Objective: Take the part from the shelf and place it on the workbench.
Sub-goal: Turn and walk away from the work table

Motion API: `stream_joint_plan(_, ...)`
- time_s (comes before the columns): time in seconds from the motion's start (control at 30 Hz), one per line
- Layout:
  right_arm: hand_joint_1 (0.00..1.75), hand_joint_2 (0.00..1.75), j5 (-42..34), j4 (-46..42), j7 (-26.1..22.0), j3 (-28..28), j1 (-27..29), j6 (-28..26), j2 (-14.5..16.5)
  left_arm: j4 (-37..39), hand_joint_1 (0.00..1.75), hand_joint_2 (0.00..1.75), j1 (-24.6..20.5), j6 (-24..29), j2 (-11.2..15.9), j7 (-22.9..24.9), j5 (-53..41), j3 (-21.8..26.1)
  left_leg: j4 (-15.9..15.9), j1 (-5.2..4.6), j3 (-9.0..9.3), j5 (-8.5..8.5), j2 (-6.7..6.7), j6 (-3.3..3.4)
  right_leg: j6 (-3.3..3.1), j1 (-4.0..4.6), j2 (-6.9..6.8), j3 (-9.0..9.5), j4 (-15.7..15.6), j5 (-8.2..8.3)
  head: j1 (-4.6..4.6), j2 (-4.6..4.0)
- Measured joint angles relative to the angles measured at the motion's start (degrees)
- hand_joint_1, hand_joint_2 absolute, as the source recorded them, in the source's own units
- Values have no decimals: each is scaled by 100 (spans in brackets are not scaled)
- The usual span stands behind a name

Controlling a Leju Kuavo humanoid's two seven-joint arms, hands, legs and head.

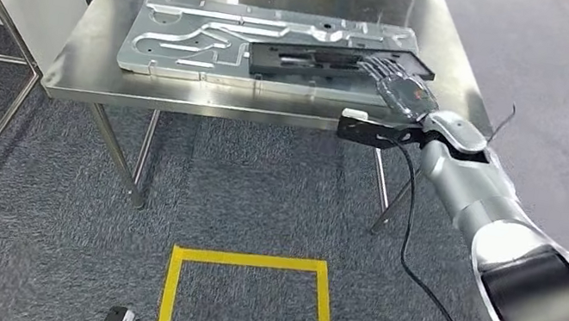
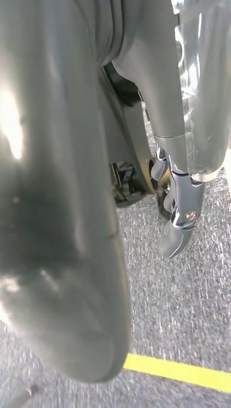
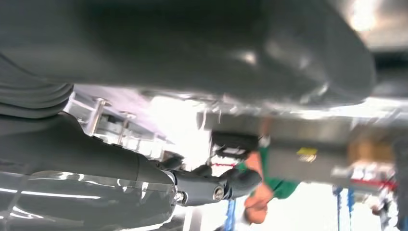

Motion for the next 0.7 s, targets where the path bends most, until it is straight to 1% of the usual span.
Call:
stream_joint_plan(0.03, 0, 0, -137, 1, -53, -98, 4, -57, -129, 0, 0, 0, 20, 3, 3, -28, 33, 16, -39, 1, -5, 57, -16, -36, -41, -11, -13, -27, -16, 64, -1, 0)
stream_joint_plan(0.07, 0, 0, -299, 1, -116, -204, 19, -123, -268, 0, 0, 0, 47, 6, 8, -55, 66, 37, -44, 3, -26, 42, -23, -67, -79, -21, -31, -47, -60, 129, 0, 0)
stream_joint_plan(0.1, 0, 0, -503, -1, -183, -329, 63, -207, -421, 0, 0, 0, 76, 10, 14, -81, 101, 63, 28, 3, -65, -85, -25, -91, -120, -34, -54, -81, -95, 208, 0, 0)
stream_joint_plan(0.13, 0, 0, -726, -6, -263, -474, 138, -304, -594, 0, 0, 0, 102, 17, 20, -104, 133, 90, 210, 2, -125, -320, -17, -107, -146, -48, -80, -123, -129, 285, -2, 0)
stream_joint_plan(0.17, 0, 0, -971, -14, -350, -652, 258, -415, -789, 0, 0, 0, 124, 24, 25, -123, 161, 115, 522, 10, -199, -636, 1, -115, -158, -43, -105, -180, -138, 348, -2, 0)
stream_joint_plan(0.2, 0, 0, -1256, -23, -440, -881, 442, -543, -1004, 0, 0, 0, 145, 33, 27, -137, 186, 137, 923, 14, -277, -936, 13, -122, -166, -40, -135, -245, -139, 404, -3, 0)
stream_joint_plan(0.23, 0, 0, -1575, -33, -553, -1159, 712, -688, -1233, 0, 0, 0, 167, 44, 27, -148, 202, 155, 1316, 17, -326, -1122, 22, -129, -160, -33, -171, -309, -136, 454, -3, 0)
stream_joint_plan(0.27, 0, 0, -1918, -42, -676, -1474, 1065, -831, -1456, 0, 0, 0, 194, 54, 28, -152, 216, 170, 1605, 19, -319, -1176, 27, -131, -150, -25, -210, -367, -132, 500, -3, 0)
stream_joint_plan(0.3, 0, 0, -2286, -46, -791, -1827, 1485, -952, -1656, 0, 0, 0, 222, 64, 30, -153, 227, 187, 1714, 20, -227, -1101, 29, -125, -135, -17, -250, -419, -127, 538, -3, 0)
stream_joint_plan(0.33, 0, 0, -2663, -44, -896, -2214, 1966, -1037, -1816, 0, 0, 0, 249, 74, 32, -154, 238, 203, 1597, 21, -29, -955, 28, -111, -118, -10, -285, -464, -118, 569, -3, 0)
stream_joint_plan(0.37, 0, 0, -3005, -28, -962, -2610, 2455, -1074, -1917, 0, 0, 0, 269, 80, 33, -152, 248, 219, 1287, 21, 256, -839, 18, -89, -100, -7, -311, -503, -106, 594, -2, 0)
stream_joint_plan(0.4, 0, 0, -3338, 13, -959, -3028, 2953, -1049, -1959, 0, 0, 0, 281, 85, 34, -147, 252, 233, 850, 14, 596, -830, -14, -63, -79, 1, -331, -543, -86, 619, -3, 0)
stream_joint_plan(0.43, 0, 0, -3644, 83, -891, -3448, 3437, -982, -1937, 0, 0, 0, 285, 87, 32, -134, 240, 243, 425, 7, 885, -897, -43, -41, -56, 3, -344, -573, -71, 647, -3, 0)
stream_joint_plan(0.47, 0, 44, -3911, 180, -759, -3848, 3886, -883, -1846, 0, 0, 0, 287, 87, 29, -113, 214, 248, 113, 1, 1077, -992, -69, -21, -30, 7, -349, -594, -65, 682, -3, 0)
stream_joint_plan(0.5, 0, 87, -4137, 297, -526, -4219, 4302, -745, -1694, 0, 0, 0, 288, 87, 26, -79, 171, 249, -70, -8, 1167, -1068, -85, 0, -2, 8, -351, -605, -74, 725, -3, 0)
stream_joint_plan(0.53, 0, 131, -4307, 422, -180, -4548, 4675, -587, -1492, 1, 0, 0, 294, 86, 20, -38, 114, 245, -144, -3, 1168, -1058, -76, 31, 27, 9, -345, -604, -105, 776, -3, 0)
stream_joint_plan(0.57, 0, 175, -4443, 550, 269, -4837, 5012, -416, -1221, 1, 0, 0, 295, 86, 15, 8, 49, 238, -188, 8, 1156, -1002, -63, 74, 56, 4, -309, -614, -124, 781, -2, 0)
stream_joint_plan(0.6, 0, 175, -4546, 666, 768, -5077, 5309, -241, -918, 2, 0, 0, 288, 86, 10, 55, -22, 221, -235, 19, 1133, -930, -44, 119, 84, -7, -247, -646, -85, 689, -1, 0)
stream_joint_plan(0.63, 0, 175, -4632, 773, 1245, -5288, 5561, -94, -571, 2, 0, 0, 276, 86, 3, 98, -95, 191, -280, 32, 1095, -852, -17, 156, 113, -23, -172, -709, 60, 497, -1, 0)
stream_joint_plan(0.67, 0, 175, -4704, 866, 1606, -5469, 5766, 3, -208, 2, 0, 0, 259, 87, -5, 134, -161, 154, -297, 33, 1037, -784, 10, 175, 138, -49, -97, -807, 334, 214, 0, 0)
stream_joint_plan(0.7, 0, 175, -4759, 939, 1824, -5619, 5923, 66, 129, 2, 0, 0, 244, 92, -12, 159, -216, 115, -295, 26, 957, -726, 42, 180, 162, -71, -51, -922, 716, -84, 0, 0)
